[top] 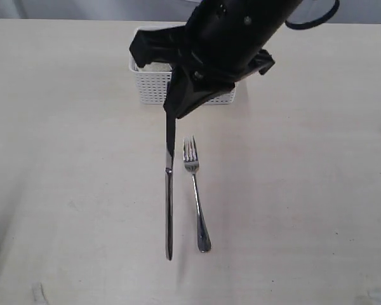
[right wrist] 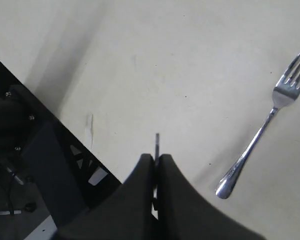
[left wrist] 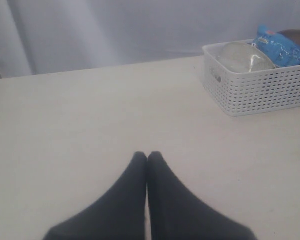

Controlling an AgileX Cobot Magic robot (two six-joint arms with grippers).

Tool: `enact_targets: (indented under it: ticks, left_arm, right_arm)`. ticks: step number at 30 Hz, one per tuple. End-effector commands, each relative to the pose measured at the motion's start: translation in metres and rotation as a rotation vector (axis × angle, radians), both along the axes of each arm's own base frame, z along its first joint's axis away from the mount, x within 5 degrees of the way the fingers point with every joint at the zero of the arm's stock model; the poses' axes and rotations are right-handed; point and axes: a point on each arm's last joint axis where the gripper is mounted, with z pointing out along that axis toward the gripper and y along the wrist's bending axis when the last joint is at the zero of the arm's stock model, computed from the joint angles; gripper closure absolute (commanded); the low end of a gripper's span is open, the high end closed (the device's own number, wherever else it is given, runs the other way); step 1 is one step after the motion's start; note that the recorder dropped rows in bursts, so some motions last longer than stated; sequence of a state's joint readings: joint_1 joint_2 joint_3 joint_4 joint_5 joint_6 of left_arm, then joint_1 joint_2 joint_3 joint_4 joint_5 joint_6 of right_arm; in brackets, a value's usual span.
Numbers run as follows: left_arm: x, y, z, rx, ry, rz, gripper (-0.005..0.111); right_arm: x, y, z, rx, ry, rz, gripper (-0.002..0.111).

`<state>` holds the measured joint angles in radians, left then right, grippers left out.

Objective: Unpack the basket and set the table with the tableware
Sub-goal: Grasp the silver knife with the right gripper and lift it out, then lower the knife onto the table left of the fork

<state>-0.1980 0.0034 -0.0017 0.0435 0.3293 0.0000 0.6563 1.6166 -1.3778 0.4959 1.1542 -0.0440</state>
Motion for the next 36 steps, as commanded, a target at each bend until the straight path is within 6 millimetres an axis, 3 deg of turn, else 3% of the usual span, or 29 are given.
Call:
enact_targets:
  ticks: [1,10,19,25,30,36]
  left_arm:
    - [0.000,0.000,0.000,0.004,-0.006,0.003,0.107]
    - [0.000,0.000,0.000,0.004,-0.006,0.003,0.107]
    - [0.000,0.000,0.000,0.004,-0.006,0.003,0.107]
    - [0.000,0.000,0.000,0.004,-0.006,0.003,0.107]
    - [0.000,0.000,0.000,0.004,-0.006,0.003,0.107]
    - [0.000,0.000,0.000,0.004,-0.006,0.003,0.107]
  right_arm:
    - [-0.002,0.000,-0.022,0.004,0.038,-0.048,0.109]
    - [0.013,0.015,-0.071,-0.096,0.215,-0.006,0.109]
    - [0.044,0.034,-0.098,-0.140,0.209,-0.005,0.109]
    - [0.055,0.041,-0.126,-0.158,0.219,-0.044,0.109]
    - [0.062,0.044,-0.139,-0.146,0.184,-0.079,0.109]
    - [0.073,0.048,-0.139,-0.106,0.100,-0.172,0.109]
